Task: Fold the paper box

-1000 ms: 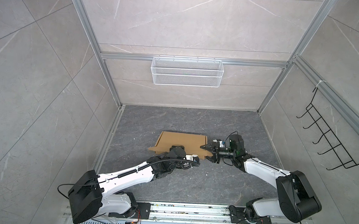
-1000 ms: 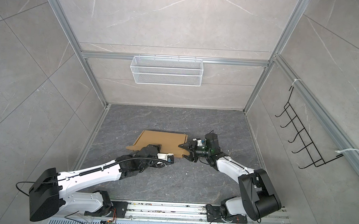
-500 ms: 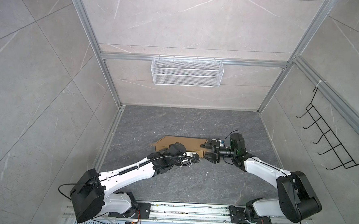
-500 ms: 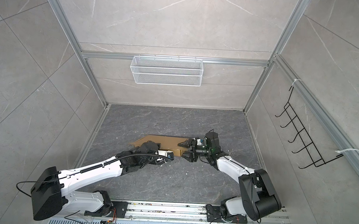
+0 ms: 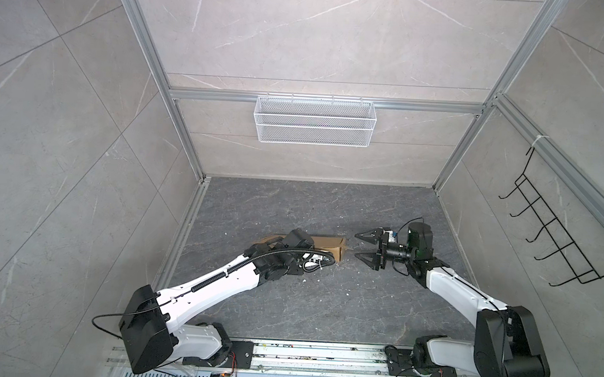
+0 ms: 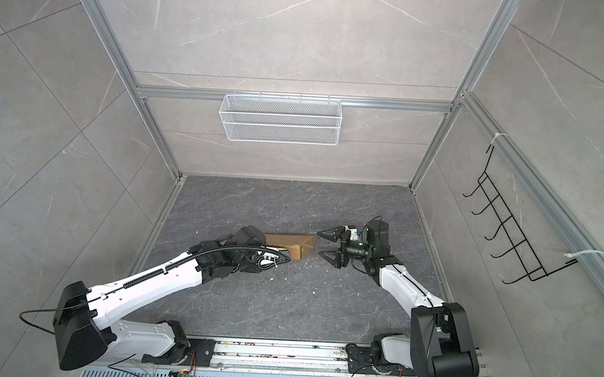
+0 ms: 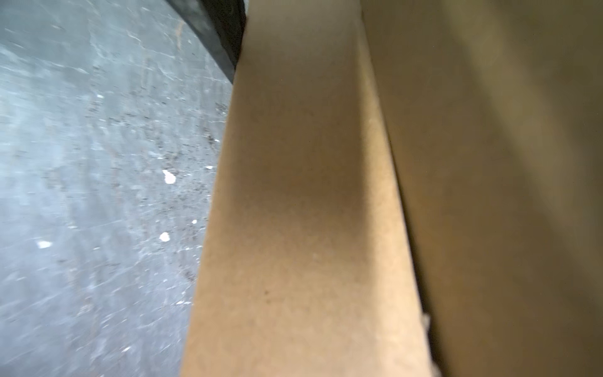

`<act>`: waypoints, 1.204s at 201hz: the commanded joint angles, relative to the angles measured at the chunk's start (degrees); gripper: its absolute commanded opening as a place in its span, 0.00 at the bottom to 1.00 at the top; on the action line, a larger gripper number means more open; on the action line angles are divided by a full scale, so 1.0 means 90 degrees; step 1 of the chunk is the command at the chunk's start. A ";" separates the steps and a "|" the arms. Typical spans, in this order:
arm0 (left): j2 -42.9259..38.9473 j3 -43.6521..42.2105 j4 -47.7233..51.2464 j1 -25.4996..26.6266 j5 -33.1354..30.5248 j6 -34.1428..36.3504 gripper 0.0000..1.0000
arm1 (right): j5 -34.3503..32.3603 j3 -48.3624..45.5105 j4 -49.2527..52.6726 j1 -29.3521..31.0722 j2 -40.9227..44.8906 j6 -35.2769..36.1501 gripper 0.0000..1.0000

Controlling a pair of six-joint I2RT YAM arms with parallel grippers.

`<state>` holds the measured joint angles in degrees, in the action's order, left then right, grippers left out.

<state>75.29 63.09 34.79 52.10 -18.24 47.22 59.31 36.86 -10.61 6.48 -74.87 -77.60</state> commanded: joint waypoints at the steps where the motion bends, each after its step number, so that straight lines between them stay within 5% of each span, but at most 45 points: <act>1: 0.0306 0.0850 0.1406 -0.0017 0.0580 -0.0634 0.49 | -0.0419 0.0496 0.1780 -0.0262 0.0080 0.1786 0.79; 44: 0.1146 0.1952 0.2918 -0.0091 0.1549 -0.1022 0.48 | -0.1164 0.0676 0.2552 -0.0290 -0.0360 0.3168 0.77; 114: 0.2513 0.2960 0.3577 -0.0203 0.1927 -0.0745 0.47 | -0.1191 0.0155 0.1854 -0.0279 -0.0828 0.3183 0.75; 179: 0.2848 0.3200 0.3212 -0.0308 0.1648 -0.0653 0.58 | -0.1002 0.0101 0.1615 -0.0276 -0.0920 0.3271 0.74; 242: 0.2831 0.3078 0.3093 -0.0451 0.1768 -0.0532 0.56 | -0.2790 0.0881 0.3804 -0.0281 0.1043 0.5860 0.73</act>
<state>100.88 90.96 62.50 48.77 -4.01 41.19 42.41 41.21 14.35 3.95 -72.90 -38.22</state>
